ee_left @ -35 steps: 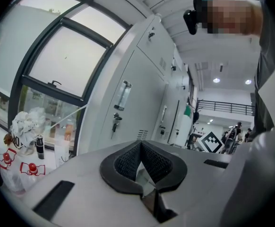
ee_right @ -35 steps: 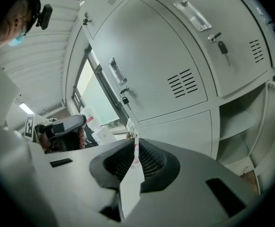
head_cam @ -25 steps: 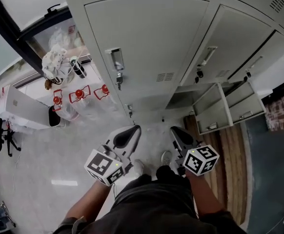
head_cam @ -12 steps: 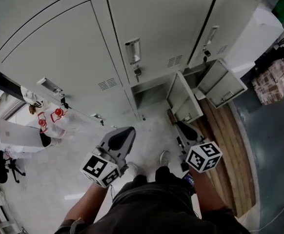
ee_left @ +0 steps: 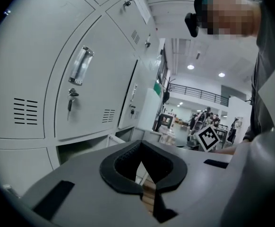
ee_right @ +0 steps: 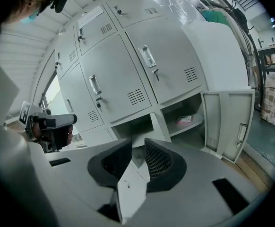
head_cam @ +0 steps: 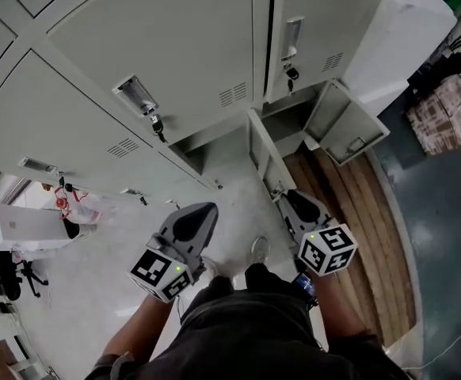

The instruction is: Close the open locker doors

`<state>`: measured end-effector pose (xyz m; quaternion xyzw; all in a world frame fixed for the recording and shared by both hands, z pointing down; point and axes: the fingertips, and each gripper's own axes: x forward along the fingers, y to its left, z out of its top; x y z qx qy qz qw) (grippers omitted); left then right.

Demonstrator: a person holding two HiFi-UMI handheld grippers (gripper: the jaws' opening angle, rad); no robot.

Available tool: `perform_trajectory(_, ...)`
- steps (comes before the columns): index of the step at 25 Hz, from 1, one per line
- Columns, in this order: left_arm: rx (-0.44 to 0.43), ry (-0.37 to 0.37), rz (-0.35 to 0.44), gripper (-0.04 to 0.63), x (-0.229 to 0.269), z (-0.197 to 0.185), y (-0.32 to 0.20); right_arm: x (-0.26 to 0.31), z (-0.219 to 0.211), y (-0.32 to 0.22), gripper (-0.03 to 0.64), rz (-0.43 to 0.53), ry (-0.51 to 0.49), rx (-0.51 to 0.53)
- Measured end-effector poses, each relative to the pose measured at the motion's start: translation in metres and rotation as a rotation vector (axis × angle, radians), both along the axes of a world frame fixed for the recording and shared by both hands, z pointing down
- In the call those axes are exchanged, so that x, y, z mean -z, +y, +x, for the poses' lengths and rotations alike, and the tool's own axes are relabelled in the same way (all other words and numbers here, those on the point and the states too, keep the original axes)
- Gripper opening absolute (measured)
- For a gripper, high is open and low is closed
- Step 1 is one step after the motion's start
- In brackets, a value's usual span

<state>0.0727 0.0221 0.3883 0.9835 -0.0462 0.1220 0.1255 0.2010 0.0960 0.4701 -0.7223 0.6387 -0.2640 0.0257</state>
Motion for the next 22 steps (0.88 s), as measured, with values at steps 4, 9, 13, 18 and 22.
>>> perform_trajectory(4,0.006,-0.021,0.003,0.003,-0.004,0.017,0.011,-0.018,0.014,0.008,0.075,-0.027,-0.018,0.011)
perform_trajectory(9,0.010,-0.058,0.002,0.002,-0.012,0.021,0.016,-0.031,0.024,0.008,0.108,-0.059,0.003,0.012)
perform_trajectory(13,0.016,-0.065,-0.003,0.003,-0.015,0.023,0.017,-0.040,0.027,0.007,0.112,-0.069,-0.007,0.022)
perform_trajectory(18,0.019,-0.065,-0.005,0.002,-0.018,0.024,0.017,-0.046,0.026,0.003,0.112,-0.072,-0.026,0.036)
perform_trajectory(22,0.011,-0.066,-0.008,0.003,-0.021,0.021,0.016,-0.050,0.027,0.000,0.112,-0.078,-0.022,0.025)
